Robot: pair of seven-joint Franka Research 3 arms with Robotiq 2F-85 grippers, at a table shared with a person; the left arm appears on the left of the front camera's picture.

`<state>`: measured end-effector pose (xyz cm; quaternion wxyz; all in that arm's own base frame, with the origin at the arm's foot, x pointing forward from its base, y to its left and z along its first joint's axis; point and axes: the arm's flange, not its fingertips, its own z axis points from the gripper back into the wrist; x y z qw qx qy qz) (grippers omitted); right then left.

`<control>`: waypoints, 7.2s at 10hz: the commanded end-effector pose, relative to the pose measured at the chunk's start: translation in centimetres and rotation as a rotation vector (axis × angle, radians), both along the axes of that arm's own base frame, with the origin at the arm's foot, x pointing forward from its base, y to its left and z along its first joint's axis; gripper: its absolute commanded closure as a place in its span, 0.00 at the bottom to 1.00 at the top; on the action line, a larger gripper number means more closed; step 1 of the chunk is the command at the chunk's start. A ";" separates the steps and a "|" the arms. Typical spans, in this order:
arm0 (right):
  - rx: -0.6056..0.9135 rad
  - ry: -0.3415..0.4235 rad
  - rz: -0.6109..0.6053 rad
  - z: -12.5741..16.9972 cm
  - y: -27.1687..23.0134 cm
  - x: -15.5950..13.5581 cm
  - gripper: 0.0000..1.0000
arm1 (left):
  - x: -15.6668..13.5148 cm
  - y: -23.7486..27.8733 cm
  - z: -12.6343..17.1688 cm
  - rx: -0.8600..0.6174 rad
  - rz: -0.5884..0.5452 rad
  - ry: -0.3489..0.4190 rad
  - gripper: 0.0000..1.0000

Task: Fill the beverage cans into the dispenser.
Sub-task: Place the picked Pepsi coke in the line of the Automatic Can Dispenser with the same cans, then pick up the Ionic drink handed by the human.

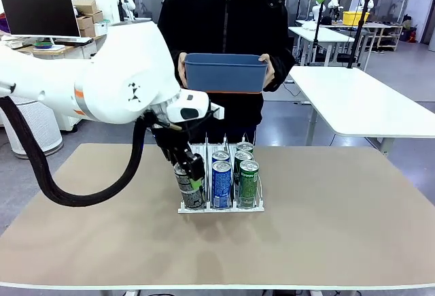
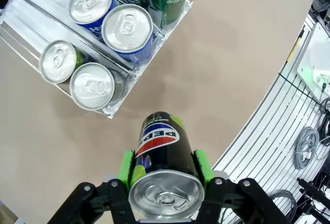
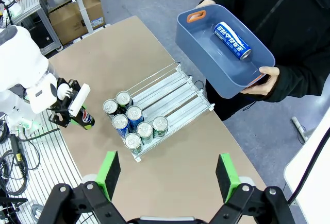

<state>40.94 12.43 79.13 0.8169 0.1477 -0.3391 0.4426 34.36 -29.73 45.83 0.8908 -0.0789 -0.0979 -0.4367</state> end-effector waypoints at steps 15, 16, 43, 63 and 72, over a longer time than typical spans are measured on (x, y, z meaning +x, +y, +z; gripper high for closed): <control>0.012 0.001 -0.002 -0.1 -0.1 0.1 0.01 | 6.1 -1.6 -4.1 0.028 0.159 -0.249 0.42; 0.012 0.001 -0.002 -0.1 -0.1 0.1 0.01 | 6.3 -1.4 -4.1 0.040 0.165 -0.259 0.42; 0.012 0.001 -0.002 -0.1 -0.1 0.1 0.01 | 6.2 -1.6 -7.7 0.078 0.158 -0.118 0.19; 0.012 0.001 -0.002 -0.1 -0.1 0.1 0.01 | 5.1 -1.1 -2.9 0.039 0.186 -0.194 0.00; 0.012 0.001 -0.002 -0.1 -0.1 0.1 0.01 | 4.5 -0.2 -0.5 -0.005 0.175 -0.164 0.00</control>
